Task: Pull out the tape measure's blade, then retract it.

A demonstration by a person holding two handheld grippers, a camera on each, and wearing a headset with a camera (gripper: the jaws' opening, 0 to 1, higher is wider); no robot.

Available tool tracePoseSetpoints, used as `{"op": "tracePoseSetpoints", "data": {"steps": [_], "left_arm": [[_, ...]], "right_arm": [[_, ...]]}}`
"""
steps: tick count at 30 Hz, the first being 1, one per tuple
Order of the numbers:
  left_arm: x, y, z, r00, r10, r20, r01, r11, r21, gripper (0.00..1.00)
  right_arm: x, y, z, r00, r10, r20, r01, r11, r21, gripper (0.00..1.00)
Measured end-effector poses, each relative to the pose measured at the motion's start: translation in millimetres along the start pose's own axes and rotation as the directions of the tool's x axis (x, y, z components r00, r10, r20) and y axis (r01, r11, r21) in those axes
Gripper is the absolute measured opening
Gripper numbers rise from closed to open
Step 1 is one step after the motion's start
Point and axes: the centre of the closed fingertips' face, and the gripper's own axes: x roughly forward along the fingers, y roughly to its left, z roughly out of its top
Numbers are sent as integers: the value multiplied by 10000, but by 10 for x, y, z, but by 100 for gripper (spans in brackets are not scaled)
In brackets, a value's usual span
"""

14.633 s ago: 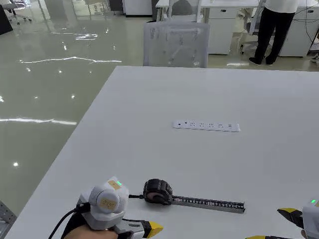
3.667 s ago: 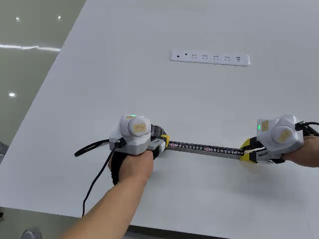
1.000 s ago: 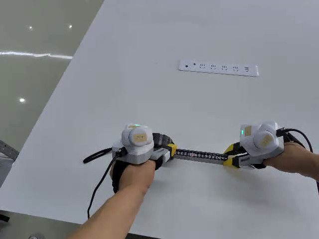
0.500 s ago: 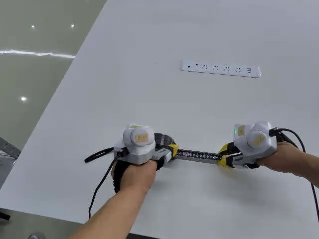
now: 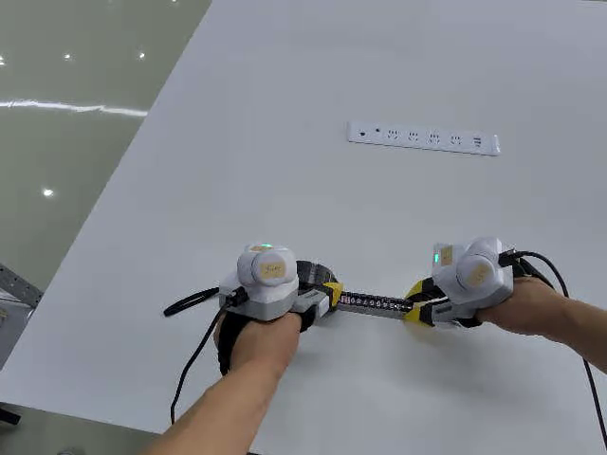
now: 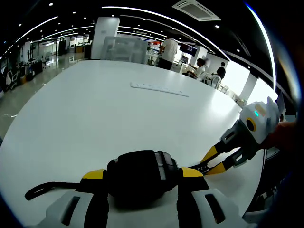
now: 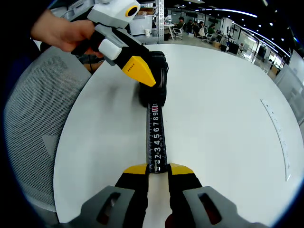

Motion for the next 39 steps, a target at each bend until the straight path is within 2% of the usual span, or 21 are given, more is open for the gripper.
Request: {"op": "tracePoseSetpoints", "data": {"steps": [29,39], "left_arm": [[1,10,11,10000,-77,27,77,9998,-206,54],[-5,8,11,9999,-159,-10,159,9997,-176,54]], "right_arm": [[233,-25,337,9996,121,239,-118,9998,-132,12],[289,23,427,9991,157,394,-147,9995,-262,12]]}}
